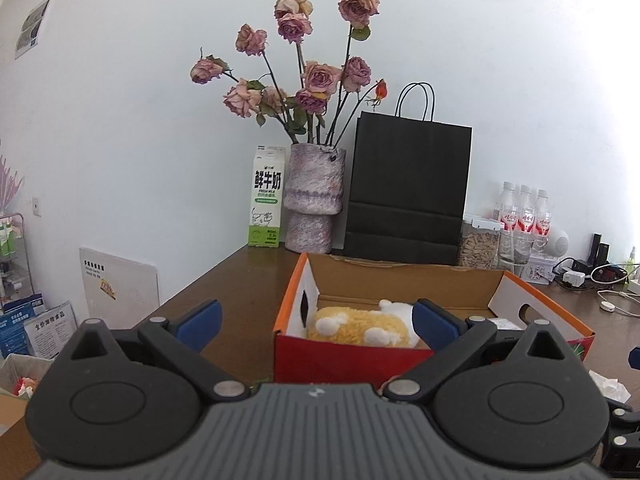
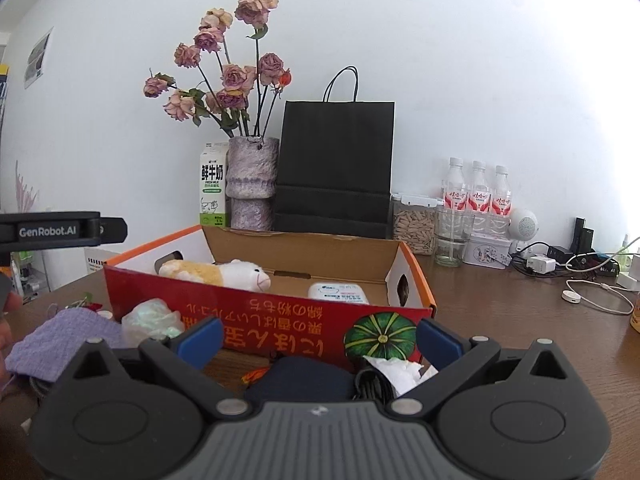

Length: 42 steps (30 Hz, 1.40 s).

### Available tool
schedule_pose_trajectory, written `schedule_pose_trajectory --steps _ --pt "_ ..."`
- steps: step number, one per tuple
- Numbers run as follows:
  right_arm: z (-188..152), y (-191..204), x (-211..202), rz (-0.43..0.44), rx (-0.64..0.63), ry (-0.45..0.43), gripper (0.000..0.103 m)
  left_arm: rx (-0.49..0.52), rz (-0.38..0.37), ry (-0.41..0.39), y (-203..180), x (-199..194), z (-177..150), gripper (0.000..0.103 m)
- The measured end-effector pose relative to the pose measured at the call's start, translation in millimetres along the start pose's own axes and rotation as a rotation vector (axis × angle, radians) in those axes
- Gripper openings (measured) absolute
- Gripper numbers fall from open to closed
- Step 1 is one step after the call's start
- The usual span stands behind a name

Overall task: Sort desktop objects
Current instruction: 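Move the right tool back to the table and grasp a white bottle cap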

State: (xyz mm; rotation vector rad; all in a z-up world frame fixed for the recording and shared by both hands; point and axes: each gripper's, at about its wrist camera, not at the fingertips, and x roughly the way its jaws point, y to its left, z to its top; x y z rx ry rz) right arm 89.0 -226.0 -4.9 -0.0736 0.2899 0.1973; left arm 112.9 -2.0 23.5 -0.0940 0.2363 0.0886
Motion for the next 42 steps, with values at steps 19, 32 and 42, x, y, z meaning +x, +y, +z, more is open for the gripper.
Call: schedule_pose_trajectory --steps 19,32,42 --pt "-30 25 -53 0.107 0.003 0.119 0.103 0.077 -0.023 0.284 45 -60 -49 0.103" --pt "-32 51 -42 0.197 -0.034 0.167 0.098 0.059 -0.005 0.314 55 -41 -47 0.103" --pt "-23 79 -18 0.257 -0.095 0.206 0.053 -0.037 0.012 0.359 78 -24 -45 0.103"
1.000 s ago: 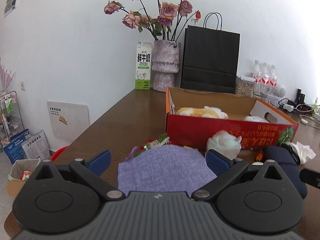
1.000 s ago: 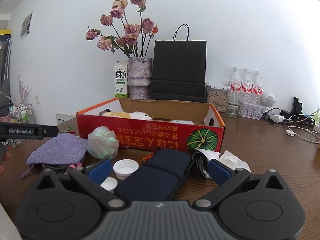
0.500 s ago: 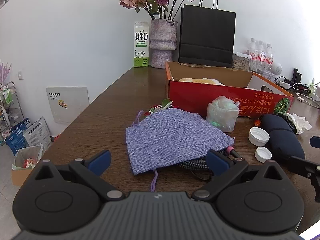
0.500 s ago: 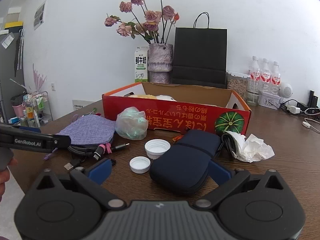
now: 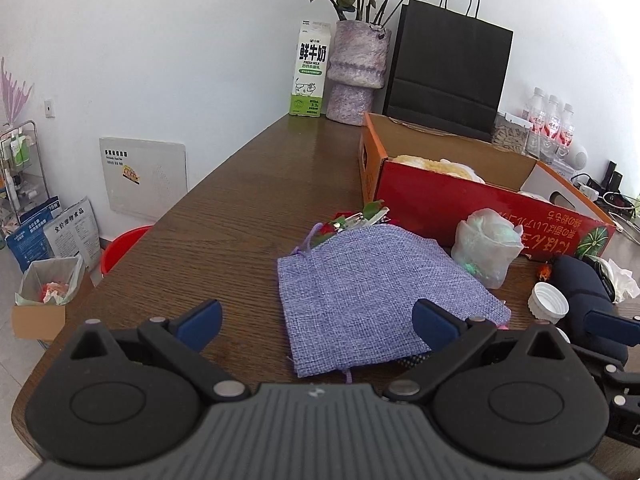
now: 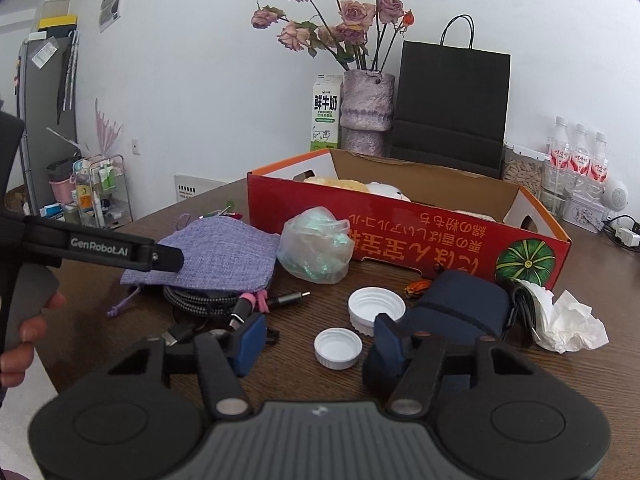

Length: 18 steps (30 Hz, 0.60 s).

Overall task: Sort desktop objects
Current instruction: 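Move the right tool back to the table and grasp a white bottle cap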

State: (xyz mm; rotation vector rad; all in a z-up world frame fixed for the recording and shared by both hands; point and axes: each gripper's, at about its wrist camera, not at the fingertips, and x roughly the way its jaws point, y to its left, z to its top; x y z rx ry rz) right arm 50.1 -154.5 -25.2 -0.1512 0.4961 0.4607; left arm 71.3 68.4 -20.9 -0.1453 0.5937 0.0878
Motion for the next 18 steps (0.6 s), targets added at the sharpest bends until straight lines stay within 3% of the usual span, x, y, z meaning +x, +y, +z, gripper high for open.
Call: schedule_pose_trajectory --steps 3,8,18 --pt "4 4 8 0.001 -0.002 0.031 0.043 0.003 0.009 -0.002 3 -2 -1 0.103" --pt "0 3 19 -0.052 0.020 0.095 0.040 -0.001 0.005 0.002 6 -4 -1 0.103" --pt "-3 2 22 -0.054 0.034 0.093 0.034 -0.014 -0.041 0.026 4 9 -1 0.103"
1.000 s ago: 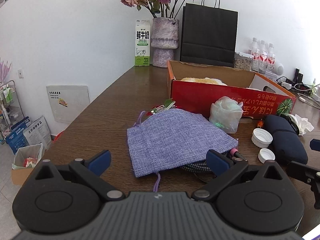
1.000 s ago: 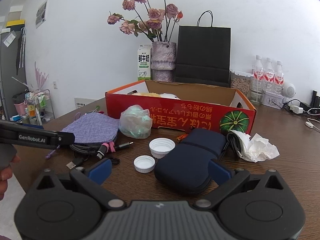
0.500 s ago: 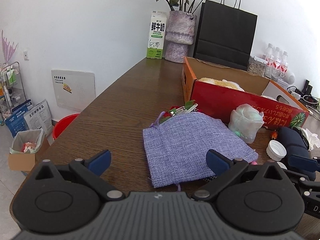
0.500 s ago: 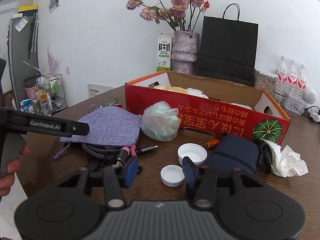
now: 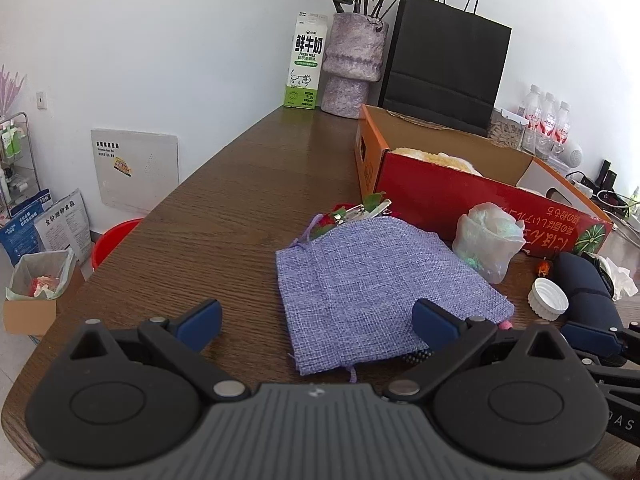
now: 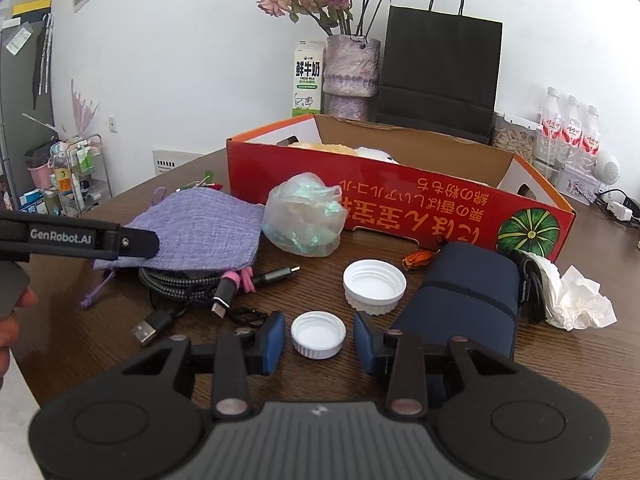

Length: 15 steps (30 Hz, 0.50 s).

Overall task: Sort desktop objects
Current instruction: 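Move the right tool back to the table and grasp a white bottle cap, then grasp the purple pouch with the left tool while the right tool holds the cap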

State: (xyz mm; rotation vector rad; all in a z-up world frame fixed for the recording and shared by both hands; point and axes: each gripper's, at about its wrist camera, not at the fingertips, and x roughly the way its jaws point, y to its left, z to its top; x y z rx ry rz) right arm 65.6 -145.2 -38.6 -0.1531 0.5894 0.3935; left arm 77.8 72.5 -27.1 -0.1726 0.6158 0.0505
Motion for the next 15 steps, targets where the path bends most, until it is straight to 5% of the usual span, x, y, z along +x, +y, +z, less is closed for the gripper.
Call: schedule_pose_trajectory --steps 4,6,7,9,10,15 --pt "0 -2 0 0.012 0.011 0.000 0.032 -0.007 -0.029 0.015 1 4 0 0.101" --pt "0 -2 0 0.017 0.011 -0.002 0.028 -0.001 -0.045 0.009 0 1 -1 0.084" --pt "0 -2 0 0.019 0.011 -0.003 0.028 -0.007 -0.068 0.007 -1 -2 -1 0.065" --pt "0 -2 0 0.020 0.014 -0.004 0.028 -0.014 -0.078 0.003 -4 -7 -2 0.051" --pt "0 -3 0 0.021 0.014 -0.005 0.028 -0.006 -0.084 -0.005 -6 -10 -2 0.035" --pt "-1 -4 -7 0.024 0.019 -0.031 0.027 0.051 -0.054 -0.072 -19 -29 -1 0.027"
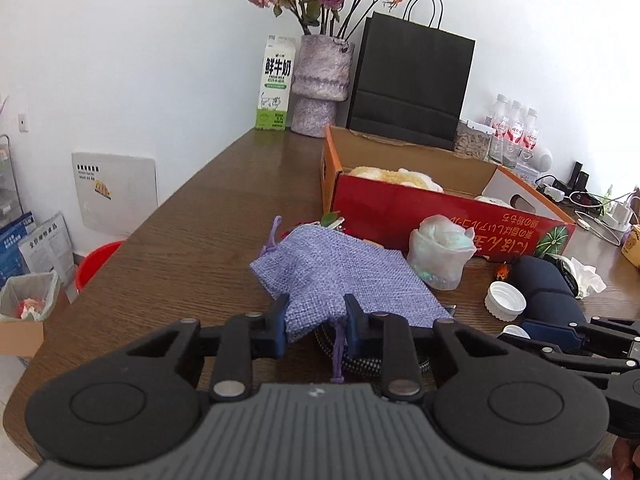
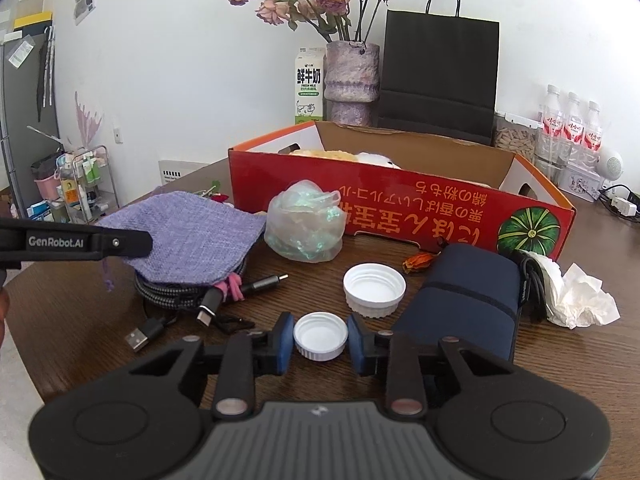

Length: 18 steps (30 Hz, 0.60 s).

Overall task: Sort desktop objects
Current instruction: 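Grasp the purple pouch with the left tool while the right tool holds the cap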

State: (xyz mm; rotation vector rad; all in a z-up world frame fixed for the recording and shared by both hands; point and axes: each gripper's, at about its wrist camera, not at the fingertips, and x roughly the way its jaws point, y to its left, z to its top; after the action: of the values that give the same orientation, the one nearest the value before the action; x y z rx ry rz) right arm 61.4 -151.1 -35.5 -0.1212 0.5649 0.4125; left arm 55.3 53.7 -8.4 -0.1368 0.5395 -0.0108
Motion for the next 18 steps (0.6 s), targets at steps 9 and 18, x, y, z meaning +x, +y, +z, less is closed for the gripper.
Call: schedule_pose_trajectory --steps 9,18 --pt "5 -6 -11 -0.004 0.014 -0.052 0.027 0.031 -0.040 -0.113 -11 -25 14 0.027" --pt "16 -17 -22 -0.020 0.031 -0.116 0.027 0.068 -0.085 -0.208 -29 -39 29 0.027"
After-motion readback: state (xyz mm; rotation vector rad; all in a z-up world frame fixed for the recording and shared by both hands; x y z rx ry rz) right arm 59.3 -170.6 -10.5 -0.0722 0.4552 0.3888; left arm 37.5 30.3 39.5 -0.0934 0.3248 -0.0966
